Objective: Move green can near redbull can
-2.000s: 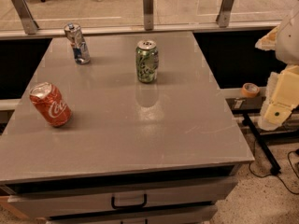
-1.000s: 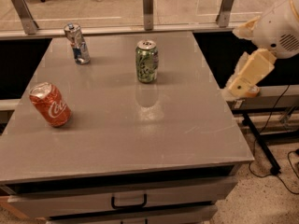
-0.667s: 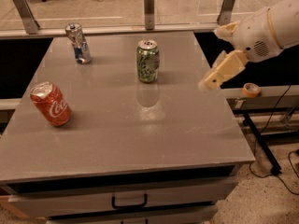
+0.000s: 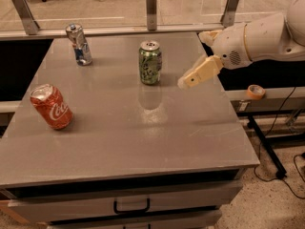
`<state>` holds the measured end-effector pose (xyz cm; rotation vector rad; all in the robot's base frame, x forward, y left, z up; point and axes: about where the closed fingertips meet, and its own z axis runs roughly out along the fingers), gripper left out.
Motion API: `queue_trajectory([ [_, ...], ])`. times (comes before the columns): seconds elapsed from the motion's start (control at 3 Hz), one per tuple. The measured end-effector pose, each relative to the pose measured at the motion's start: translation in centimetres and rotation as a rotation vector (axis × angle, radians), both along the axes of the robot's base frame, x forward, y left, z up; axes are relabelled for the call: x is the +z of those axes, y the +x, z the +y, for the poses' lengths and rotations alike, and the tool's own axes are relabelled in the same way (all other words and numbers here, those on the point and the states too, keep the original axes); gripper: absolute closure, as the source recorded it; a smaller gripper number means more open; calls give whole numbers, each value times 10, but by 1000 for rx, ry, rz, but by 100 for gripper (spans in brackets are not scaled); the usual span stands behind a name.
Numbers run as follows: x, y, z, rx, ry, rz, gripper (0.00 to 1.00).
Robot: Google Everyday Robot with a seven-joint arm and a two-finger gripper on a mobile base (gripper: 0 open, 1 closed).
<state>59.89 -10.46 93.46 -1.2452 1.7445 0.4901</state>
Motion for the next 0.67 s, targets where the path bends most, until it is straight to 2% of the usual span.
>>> queue_trajectory([
  [0.33, -30, 9, 17, -37, 91, 43, 0],
  [0.67, -46, 36, 37, -99, 171, 27, 0],
])
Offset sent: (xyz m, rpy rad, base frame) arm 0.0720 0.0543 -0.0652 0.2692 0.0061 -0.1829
